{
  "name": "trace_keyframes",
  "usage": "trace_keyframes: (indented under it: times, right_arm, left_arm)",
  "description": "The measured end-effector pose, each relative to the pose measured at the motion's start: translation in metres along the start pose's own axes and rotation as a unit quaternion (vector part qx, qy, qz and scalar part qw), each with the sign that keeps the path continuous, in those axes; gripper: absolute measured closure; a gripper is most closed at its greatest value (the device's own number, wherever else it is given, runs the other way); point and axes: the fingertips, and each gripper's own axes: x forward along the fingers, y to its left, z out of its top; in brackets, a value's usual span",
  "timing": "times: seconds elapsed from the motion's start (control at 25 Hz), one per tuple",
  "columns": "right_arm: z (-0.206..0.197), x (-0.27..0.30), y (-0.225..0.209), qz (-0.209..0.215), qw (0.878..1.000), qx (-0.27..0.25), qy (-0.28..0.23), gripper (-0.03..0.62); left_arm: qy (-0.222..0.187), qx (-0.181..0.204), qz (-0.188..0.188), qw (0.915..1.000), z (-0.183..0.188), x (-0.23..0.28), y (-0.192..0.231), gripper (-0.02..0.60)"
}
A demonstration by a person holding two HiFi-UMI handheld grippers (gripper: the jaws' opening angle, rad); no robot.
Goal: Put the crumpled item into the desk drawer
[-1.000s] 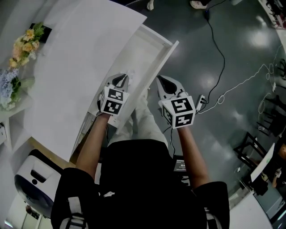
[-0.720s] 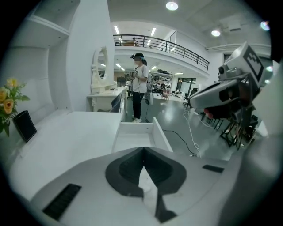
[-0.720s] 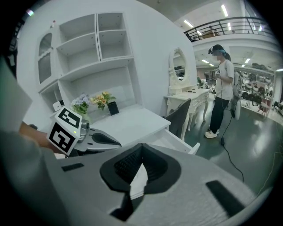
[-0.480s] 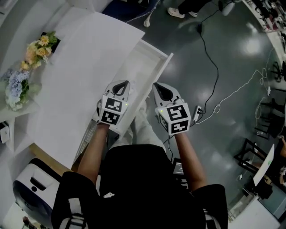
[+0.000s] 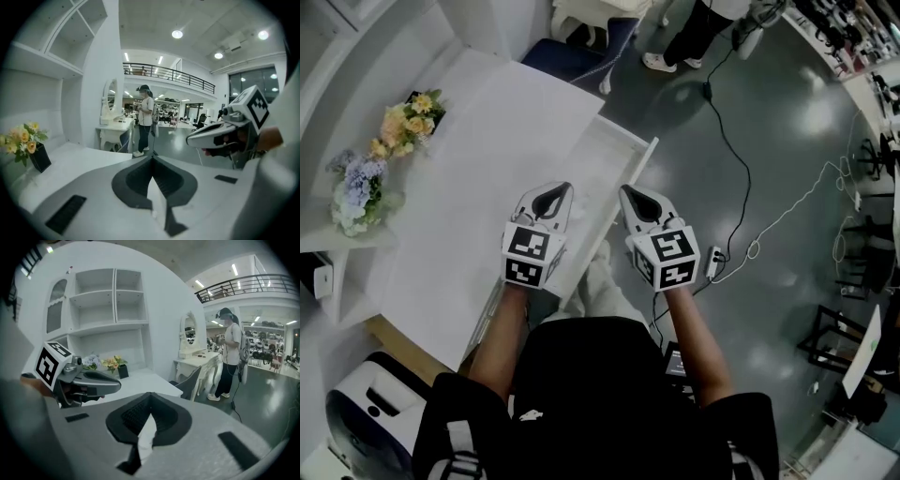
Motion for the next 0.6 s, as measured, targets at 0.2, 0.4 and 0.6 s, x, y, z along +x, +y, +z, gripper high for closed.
trace_keyframes:
  times: [0.2, 0.4, 0.6]
  right_arm:
    - [0.015, -0.012, 0.017, -0.005, 1.0, -0.008, -0.022, 0.599]
    - [0.028, -0.026, 0.035, -0.008, 0.999, -0.018, -0.043, 0.599]
    - [0.04, -0.041, 0.051, -0.014, 0.998, -0.026, -0.062, 0.599]
  left_arm:
    - [-0.039, 0.017, 0.01, 0.9991, 0.024, -0.033, -0.001, 0.575]
    - [-0.052, 0.023, 0.012, 0.9983, 0.036, -0.063, -0.004, 0.575]
    - [-0.073, 0.035, 0.012, 0.9967, 0.046, -0.09, -0.009, 0.575]
